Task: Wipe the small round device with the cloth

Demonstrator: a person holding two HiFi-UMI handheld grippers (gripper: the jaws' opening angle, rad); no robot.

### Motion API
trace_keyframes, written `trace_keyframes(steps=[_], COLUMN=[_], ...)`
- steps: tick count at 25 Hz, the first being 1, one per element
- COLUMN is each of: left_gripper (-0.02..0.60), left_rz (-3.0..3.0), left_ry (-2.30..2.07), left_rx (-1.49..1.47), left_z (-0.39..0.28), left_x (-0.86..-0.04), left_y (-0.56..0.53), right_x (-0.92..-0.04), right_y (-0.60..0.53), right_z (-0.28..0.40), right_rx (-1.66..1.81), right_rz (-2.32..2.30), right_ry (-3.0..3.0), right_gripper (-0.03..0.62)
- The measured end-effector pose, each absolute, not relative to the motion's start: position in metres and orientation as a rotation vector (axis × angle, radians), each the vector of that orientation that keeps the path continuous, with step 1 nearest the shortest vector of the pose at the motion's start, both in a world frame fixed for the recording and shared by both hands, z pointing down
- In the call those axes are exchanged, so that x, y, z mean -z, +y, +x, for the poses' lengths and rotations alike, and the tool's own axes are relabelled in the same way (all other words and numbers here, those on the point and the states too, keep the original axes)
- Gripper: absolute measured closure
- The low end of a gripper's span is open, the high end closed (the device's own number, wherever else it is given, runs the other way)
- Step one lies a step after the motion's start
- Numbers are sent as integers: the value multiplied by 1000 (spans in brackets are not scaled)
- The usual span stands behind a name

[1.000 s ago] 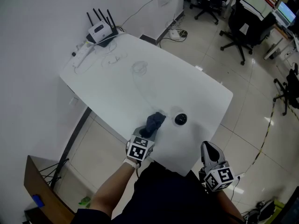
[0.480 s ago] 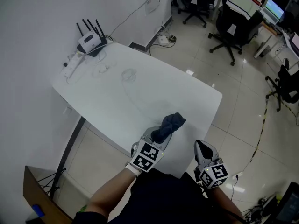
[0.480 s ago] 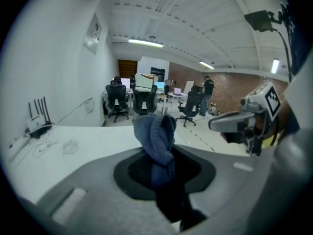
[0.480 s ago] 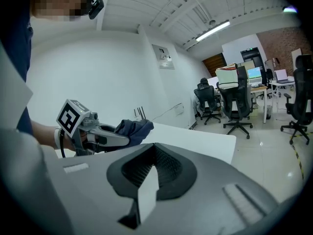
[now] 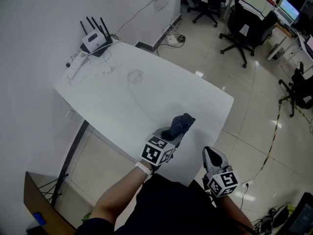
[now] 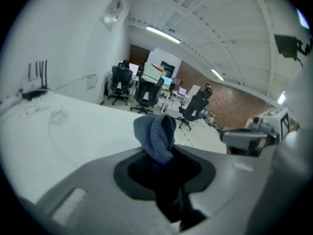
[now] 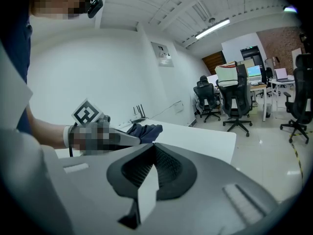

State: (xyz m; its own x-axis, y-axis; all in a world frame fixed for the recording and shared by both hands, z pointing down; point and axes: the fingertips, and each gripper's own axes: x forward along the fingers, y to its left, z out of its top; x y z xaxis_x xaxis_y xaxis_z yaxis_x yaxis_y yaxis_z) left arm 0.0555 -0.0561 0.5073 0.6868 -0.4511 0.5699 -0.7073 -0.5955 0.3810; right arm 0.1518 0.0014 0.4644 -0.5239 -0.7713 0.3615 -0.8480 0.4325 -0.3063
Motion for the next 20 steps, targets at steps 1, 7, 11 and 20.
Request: trace_keyframes(steps=[1, 7, 11, 20], left_gripper=[492, 491, 491, 491], left_rz=[2257, 2018, 1904, 1782], left_ry=[-899, -925, -893, -875], left_rx=[-524, -316, -120, -47], left_z=[48, 11, 0, -13], left_x=[-510, -544, -556, -591], left_y=[-60, -76, -83, -79], right_x=[-466, -473, -477, -488], right_y=[2, 2, -1, -3], right_z=[150, 148, 146, 137], right_rx=[-692, -715, -739, -784], right_rz=[1432, 1416, 1406, 1362], right_ry=[-2512, -2490, -2476, -2452], right_gripper=[584, 584, 583, 583])
